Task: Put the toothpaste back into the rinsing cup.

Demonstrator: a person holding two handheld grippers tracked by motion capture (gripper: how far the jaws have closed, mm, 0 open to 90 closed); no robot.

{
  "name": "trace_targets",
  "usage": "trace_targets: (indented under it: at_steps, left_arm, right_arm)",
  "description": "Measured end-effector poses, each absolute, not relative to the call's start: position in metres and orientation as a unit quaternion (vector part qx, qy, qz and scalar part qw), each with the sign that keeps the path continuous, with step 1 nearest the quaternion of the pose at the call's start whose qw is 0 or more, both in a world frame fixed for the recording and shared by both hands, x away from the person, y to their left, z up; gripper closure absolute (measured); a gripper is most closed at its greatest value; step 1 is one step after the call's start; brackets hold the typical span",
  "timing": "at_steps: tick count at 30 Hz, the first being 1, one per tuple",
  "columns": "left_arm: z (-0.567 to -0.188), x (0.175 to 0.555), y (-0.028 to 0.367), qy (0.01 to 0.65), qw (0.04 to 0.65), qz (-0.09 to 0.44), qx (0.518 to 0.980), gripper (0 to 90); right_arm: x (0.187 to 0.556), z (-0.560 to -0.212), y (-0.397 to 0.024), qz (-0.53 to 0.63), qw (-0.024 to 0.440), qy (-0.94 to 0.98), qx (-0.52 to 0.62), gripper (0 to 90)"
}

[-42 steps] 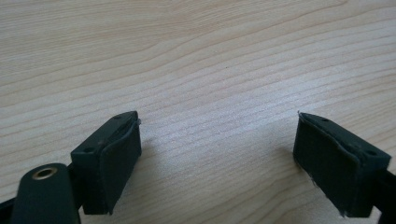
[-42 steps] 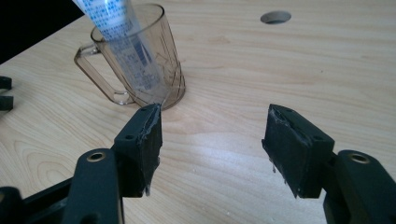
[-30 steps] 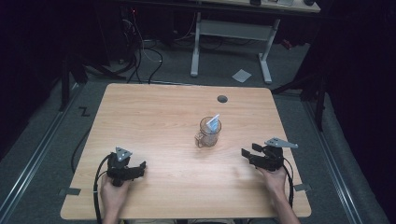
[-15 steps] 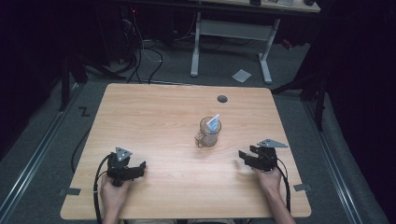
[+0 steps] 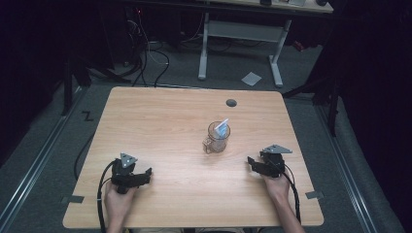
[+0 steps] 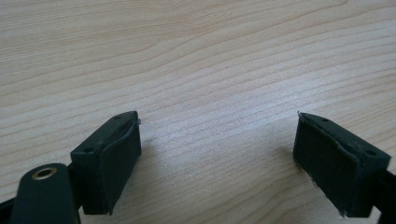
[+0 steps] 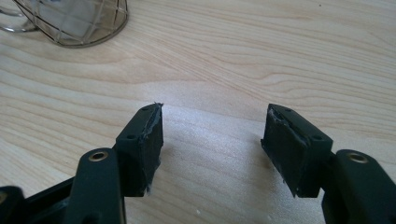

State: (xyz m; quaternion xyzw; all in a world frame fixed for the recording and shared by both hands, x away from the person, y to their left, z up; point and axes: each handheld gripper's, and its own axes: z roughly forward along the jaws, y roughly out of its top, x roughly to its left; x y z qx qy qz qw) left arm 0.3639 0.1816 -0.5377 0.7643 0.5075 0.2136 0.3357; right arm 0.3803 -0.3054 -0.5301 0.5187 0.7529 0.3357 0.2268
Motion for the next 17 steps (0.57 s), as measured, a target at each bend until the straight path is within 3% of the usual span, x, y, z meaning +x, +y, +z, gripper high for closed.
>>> trace_targets:
  at_steps: [17]
  left_arm:
    - [-0.5375,0.3642,0.1817,0.508,0.335,0.213,0.764,15.5]
  right_arm:
    - [0.3803,-0.5309,-0.3035,0.320,0.229,0.761,0.515,33.9]
